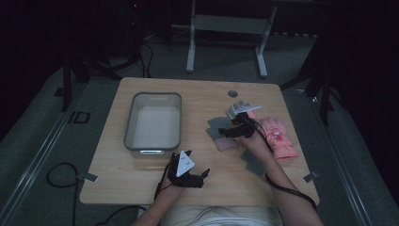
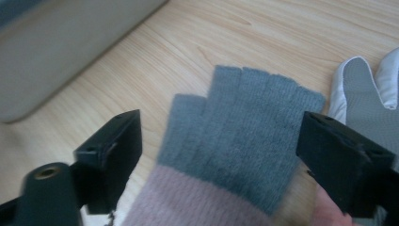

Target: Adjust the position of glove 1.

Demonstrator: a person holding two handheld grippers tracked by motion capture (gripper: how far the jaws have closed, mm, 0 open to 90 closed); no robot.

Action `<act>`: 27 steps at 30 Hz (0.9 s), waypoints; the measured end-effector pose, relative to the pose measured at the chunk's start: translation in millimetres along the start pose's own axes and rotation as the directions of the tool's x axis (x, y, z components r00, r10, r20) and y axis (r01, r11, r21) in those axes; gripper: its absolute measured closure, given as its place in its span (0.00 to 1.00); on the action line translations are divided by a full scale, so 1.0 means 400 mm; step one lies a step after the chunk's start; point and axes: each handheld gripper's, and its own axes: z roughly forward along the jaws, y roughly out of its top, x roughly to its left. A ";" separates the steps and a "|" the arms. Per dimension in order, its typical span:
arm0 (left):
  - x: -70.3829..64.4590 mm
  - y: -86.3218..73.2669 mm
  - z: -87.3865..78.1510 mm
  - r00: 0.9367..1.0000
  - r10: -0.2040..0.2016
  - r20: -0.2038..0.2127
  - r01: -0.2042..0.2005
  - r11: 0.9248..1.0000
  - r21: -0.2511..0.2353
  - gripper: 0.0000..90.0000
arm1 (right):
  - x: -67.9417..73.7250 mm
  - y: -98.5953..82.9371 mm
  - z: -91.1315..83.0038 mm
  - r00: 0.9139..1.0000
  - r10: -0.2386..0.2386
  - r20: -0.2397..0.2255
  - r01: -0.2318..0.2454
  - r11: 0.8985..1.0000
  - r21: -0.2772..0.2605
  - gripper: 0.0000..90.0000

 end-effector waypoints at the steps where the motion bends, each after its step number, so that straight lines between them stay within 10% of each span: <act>1: 0.000 0.000 0.000 1.000 0.000 0.000 0.000 1.000 0.000 0.06 | 0.001 0.000 0.006 1.000 -0.011 0.022 0.011 1.000 0.002 0.30; 4: 0.001 0.000 0.001 1.000 -0.003 0.001 0.003 1.000 0.002 0.06 | 0.000 0.003 0.021 0.997 -0.024 0.066 0.023 0.999 0.023 0.61; 14: 0.004 0.000 -0.001 1.000 -0.006 0.018 0.007 1.000 -0.003 0.06 | -0.003 0.001 0.099 0.988 -0.072 0.134 0.049 0.984 0.171 0.63; 27: 0.009 -0.002 -0.002 0.999 -0.036 0.012 0.036 0.999 -0.010 0.06 | 0.019 0.018 0.094 0.986 -0.025 0.167 -0.004 0.986 0.169 0.94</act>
